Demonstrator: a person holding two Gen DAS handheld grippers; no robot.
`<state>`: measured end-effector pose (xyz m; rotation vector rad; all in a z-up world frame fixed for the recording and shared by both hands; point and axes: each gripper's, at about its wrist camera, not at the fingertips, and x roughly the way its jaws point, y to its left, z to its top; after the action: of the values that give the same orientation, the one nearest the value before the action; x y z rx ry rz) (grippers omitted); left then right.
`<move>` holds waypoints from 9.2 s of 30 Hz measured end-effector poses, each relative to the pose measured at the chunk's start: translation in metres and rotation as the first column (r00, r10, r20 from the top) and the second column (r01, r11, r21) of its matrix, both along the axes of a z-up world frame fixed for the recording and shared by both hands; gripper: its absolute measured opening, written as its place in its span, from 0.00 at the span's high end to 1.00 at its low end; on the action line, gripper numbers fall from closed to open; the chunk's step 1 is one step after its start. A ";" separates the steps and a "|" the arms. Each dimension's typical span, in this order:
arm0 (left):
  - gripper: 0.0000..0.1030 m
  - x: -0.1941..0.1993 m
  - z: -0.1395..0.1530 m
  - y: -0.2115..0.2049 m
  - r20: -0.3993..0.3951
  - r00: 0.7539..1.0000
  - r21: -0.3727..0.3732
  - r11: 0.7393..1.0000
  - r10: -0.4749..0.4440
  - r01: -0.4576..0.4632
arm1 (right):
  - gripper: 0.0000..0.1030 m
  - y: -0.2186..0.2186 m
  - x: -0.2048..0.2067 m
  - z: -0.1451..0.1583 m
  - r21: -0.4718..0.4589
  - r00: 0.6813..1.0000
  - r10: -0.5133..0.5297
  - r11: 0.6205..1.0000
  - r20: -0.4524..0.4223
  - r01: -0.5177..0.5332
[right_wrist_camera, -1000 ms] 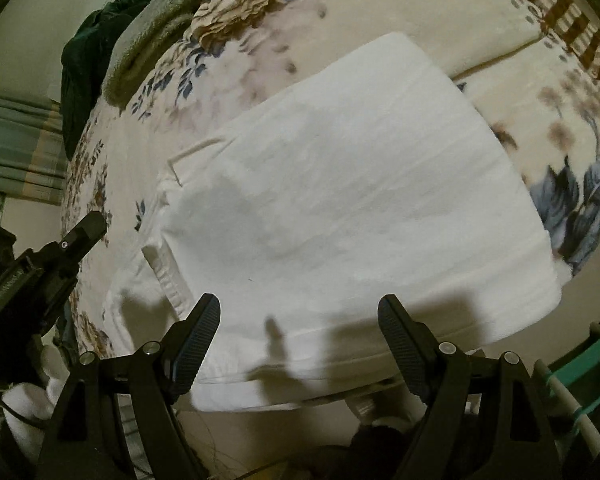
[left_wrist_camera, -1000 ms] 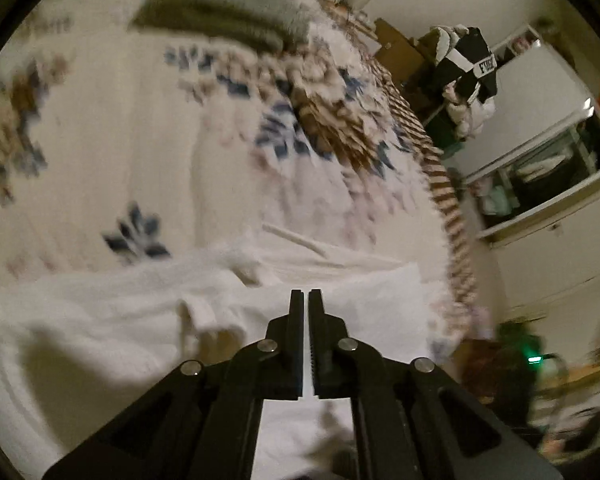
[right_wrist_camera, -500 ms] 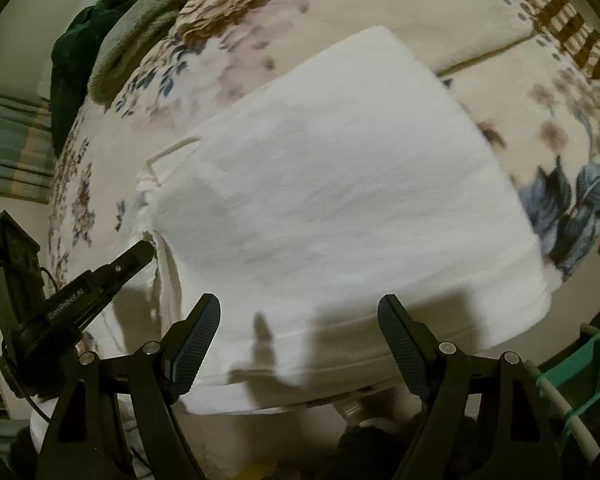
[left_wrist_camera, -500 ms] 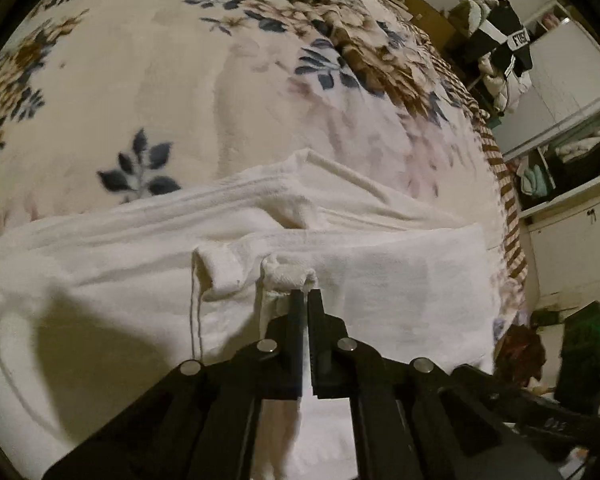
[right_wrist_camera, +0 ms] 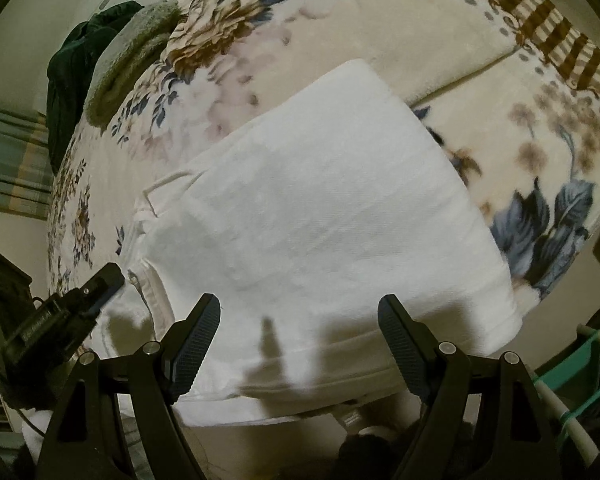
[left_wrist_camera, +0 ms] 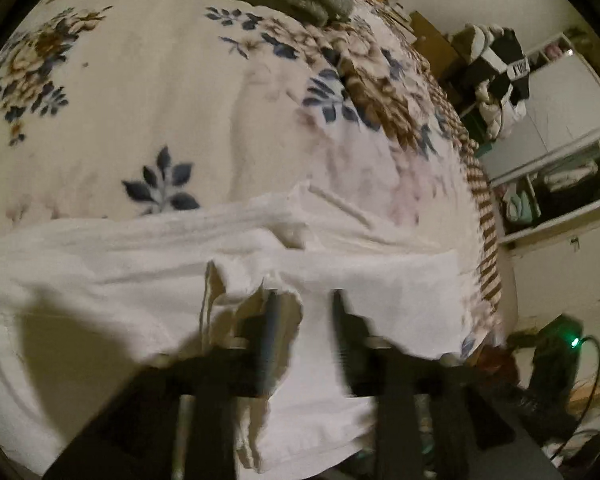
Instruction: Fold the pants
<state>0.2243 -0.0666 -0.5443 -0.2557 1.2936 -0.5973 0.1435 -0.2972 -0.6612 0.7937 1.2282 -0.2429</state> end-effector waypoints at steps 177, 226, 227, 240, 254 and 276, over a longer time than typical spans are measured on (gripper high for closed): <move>0.84 -0.106 0.114 -0.092 0.279 0.952 -0.371 0.929 0.121 -0.009 | 0.00 -0.091 -0.038 0.053 -0.174 0.983 0.000 0.984 -0.186 -0.033; 0.03 0.039 -0.046 -0.085 -0.140 0.950 0.188 0.950 0.279 -0.251 | 0.84 -0.210 0.002 -0.025 0.075 0.999 0.023 0.997 -0.041 -0.020; 0.03 0.039 -0.045 -0.084 -0.140 0.952 0.188 0.951 0.274 -0.246 | 0.79 -0.213 0.001 -0.034 0.102 0.998 0.020 0.995 -0.063 -0.014; 0.03 -0.058 -0.032 -0.082 -0.252 0.954 0.035 0.987 0.163 -0.160 | 0.10 -0.208 -0.089 -0.049 0.412 0.985 -0.145 0.895 -0.097 0.172; 0.00 -0.061 -0.052 -0.101 -0.266 0.956 0.050 0.993 0.120 -0.111 | 0.16 -0.102 -0.083 -0.101 0.583 0.970 -0.240 0.782 -0.046 0.221; 0.00 -0.049 -0.056 -0.105 -0.219 0.970 0.030 0.995 0.102 -0.098 | 0.25 -0.087 -0.052 -0.094 0.551 0.944 -0.300 0.815 0.139 0.178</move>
<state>0.1751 -0.1717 -0.6004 -0.3778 1.4905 -0.4798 0.0912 -0.3839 -0.7550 1.4307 0.9848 -0.0082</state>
